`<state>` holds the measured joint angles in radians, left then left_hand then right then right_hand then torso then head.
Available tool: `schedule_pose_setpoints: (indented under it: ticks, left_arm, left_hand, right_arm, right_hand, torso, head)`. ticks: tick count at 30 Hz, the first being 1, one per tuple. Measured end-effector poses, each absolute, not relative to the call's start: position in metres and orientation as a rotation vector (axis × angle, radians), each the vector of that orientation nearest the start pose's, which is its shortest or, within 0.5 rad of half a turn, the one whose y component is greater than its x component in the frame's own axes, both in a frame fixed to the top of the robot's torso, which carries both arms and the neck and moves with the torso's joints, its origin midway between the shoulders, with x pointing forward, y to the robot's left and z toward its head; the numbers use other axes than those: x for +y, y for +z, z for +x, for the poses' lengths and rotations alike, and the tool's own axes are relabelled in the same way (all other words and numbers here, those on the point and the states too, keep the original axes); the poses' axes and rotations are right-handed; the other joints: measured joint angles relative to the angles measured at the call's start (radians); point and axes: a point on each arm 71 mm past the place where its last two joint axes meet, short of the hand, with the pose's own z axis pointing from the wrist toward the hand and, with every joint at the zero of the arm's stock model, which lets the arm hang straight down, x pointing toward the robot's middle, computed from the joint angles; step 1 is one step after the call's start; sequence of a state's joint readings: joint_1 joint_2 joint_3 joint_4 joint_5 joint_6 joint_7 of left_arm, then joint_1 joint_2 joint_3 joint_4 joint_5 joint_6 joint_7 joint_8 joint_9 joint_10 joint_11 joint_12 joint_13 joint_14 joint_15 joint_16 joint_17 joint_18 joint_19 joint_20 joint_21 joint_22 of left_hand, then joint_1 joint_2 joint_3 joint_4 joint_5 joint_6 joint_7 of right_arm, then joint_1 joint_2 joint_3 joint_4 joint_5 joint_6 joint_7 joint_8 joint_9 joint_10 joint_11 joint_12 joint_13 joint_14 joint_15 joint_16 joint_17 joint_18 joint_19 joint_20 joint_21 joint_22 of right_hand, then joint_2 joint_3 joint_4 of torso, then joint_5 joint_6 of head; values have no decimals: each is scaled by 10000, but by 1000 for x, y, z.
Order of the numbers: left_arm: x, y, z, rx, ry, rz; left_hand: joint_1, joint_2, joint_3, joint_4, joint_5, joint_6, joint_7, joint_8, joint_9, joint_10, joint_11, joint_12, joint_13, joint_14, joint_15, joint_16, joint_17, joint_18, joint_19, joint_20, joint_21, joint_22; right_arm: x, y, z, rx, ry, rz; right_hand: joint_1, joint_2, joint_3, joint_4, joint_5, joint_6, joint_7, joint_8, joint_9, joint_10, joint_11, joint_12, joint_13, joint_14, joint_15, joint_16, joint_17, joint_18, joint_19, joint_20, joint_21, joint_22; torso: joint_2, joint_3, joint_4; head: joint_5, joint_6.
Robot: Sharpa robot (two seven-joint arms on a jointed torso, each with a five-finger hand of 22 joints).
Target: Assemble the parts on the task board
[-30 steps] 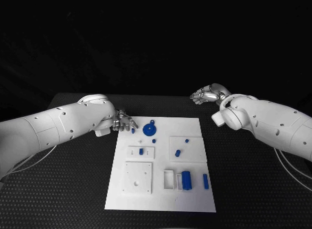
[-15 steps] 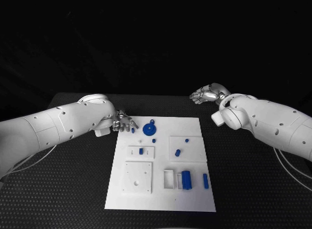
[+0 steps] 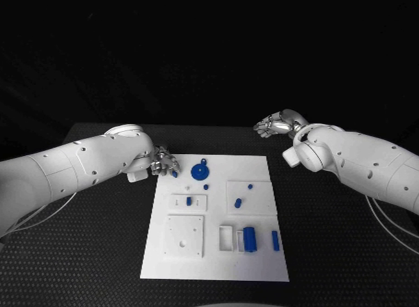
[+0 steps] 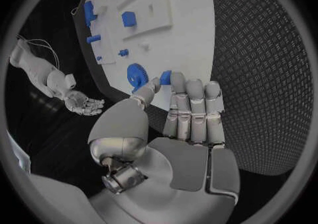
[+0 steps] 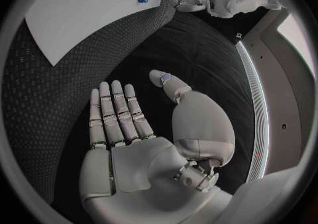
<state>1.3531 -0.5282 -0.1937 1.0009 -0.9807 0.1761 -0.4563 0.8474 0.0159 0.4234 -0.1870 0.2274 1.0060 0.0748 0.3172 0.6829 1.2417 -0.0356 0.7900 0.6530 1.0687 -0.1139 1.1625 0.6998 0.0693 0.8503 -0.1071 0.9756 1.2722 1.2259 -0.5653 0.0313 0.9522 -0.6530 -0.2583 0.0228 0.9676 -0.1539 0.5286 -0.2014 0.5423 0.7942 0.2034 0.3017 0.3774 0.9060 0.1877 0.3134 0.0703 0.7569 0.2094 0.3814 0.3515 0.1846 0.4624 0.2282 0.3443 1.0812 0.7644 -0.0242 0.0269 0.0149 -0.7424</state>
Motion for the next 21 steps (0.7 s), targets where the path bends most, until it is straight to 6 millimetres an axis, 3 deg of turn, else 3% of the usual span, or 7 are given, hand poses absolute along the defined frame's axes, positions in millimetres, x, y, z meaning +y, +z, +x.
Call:
schedule_pose_setpoints:
  ticks: [3,10,14,17,21]
  left_arm:
    - [216,-215,571,22889,-2365,-2750]
    - [216,-216,571,22953,-2417,-2760]
    - [216,-216,570,22975,-2466,-2777]
    - [217,-216,569,22958,-2490,-2832]
    - [219,-216,568,22894,-2527,-2966]
  left_hand:
    - [0,0,-17,-18,3,0,-1,35,0,0,0,0,0,0,0,0,-1,-103,0,0,0,3]
    - [374,374,37,-553,124,338,-82,197,0,185,-32,0,37,3,5,69,10,-101,0,0,0,75]
    - [451,451,51,-591,160,366,-81,228,37,207,-26,0,38,14,18,72,11,-100,0,0,0,78]
    - [622,620,108,-900,287,786,-216,445,47,447,-54,38,70,164,50,225,66,-102,150,-37,41,158]
    - [749,598,88,-962,632,963,-318,463,46,572,-84,83,108,360,-5,355,115,-105,313,-83,122,230]
  right_arm:
    - [-239,-188,589,16443,8832,7263]
    - [-238,-188,589,16447,8844,7261]
    - [-237,-188,590,16448,8842,7264]
    - [-237,-189,590,16450,8840,7265]
    - [-237,-189,590,16448,8842,7265]
  right_hand:
    - [0,0,0,0,0,0,0,0,0,0,0,0,0,0,0,0,0,1,0,0,0,0]
    - [0,0,0,0,0,0,0,0,1,0,0,0,1,0,0,40,1,0,0,0,0,0]
    - [0,0,0,0,0,0,-1,0,1,0,0,0,1,0,0,40,1,1,0,0,0,8]
    - [0,0,0,0,0,0,0,0,1,0,0,0,1,0,0,40,2,1,0,0,0,9]
    - [0,0,0,0,0,1,0,0,2,0,0,0,1,0,0,40,2,1,0,0,0,9]
  torso:
    - [0,0,0]
    - [0,-4,3]
    - [-1,-4,1]
    - [-1,-4,0]
    - [-2,-2,0]
  head:
    - [0,-5]
    - [23,-25]
    - [30,-28]
    - [35,-35]
    - [37,-36]
